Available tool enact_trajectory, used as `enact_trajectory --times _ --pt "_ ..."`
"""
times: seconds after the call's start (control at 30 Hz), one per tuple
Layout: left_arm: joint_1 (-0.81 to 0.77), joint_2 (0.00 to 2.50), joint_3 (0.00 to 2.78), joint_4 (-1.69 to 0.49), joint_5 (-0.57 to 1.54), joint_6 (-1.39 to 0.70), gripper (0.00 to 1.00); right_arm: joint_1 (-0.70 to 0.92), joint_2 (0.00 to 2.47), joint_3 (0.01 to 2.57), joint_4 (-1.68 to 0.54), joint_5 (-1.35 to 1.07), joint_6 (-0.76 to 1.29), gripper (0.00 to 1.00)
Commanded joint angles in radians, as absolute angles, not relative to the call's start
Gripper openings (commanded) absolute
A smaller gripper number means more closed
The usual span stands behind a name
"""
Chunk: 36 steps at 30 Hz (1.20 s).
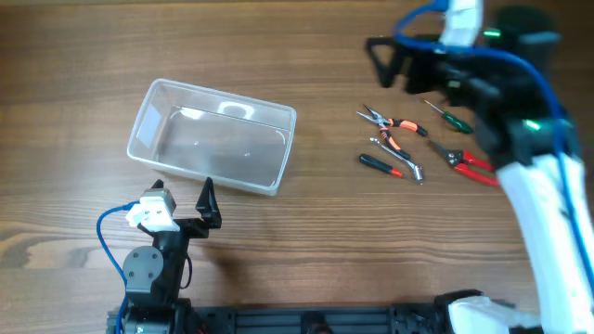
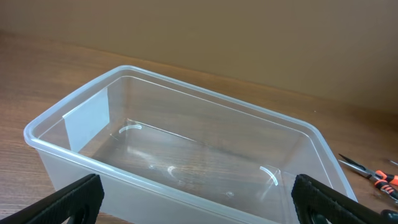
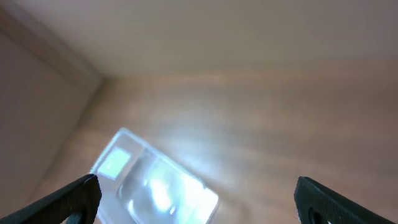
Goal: Pack container
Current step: 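Raise the right gripper and move it over the tools right of the container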
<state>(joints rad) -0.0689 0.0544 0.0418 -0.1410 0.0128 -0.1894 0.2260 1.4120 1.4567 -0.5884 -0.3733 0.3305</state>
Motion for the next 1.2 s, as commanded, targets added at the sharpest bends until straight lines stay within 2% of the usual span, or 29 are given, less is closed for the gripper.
enact_trajectory --times 0.0,0.1,0.23,0.33,0.8,0.93,1.1,1.17 --pt "-0.063 0.053 0.038 -0.142 0.01 -0.198 1.0 0.436 1.516 1.473 -0.609 -0.105 0.494 0.99" --pt "-0.063 0.053 0.038 -0.142 0.01 -0.198 1.0 0.534 1.578 1.473 -0.649 0.037 0.577 0.95" --pt "-0.063 0.053 0.038 -0.142 0.01 -0.198 1.0 0.615 1.655 1.473 -0.694 0.078 0.606 0.81" --pt "-0.063 0.053 0.038 -0.142 0.01 -0.198 1.0 0.643 1.71 1.473 -0.704 0.119 0.631 0.79" --pt "-0.063 0.053 0.038 -0.142 0.01 -0.198 1.0 0.701 1.929 1.473 -0.709 0.018 0.631 0.71" --pt "-0.063 0.053 0.038 -0.142 0.01 -0.198 1.0 0.701 1.962 1.473 -0.711 0.018 0.627 0.64" --pt "-0.063 0.053 0.038 -0.142 0.01 -0.198 1.0 0.691 1.99 1.473 -0.712 0.03 0.604 0.5" --pt "-0.063 0.053 0.038 -0.142 0.01 -0.198 1.0 0.679 1.99 1.473 -0.72 0.049 0.579 0.48"
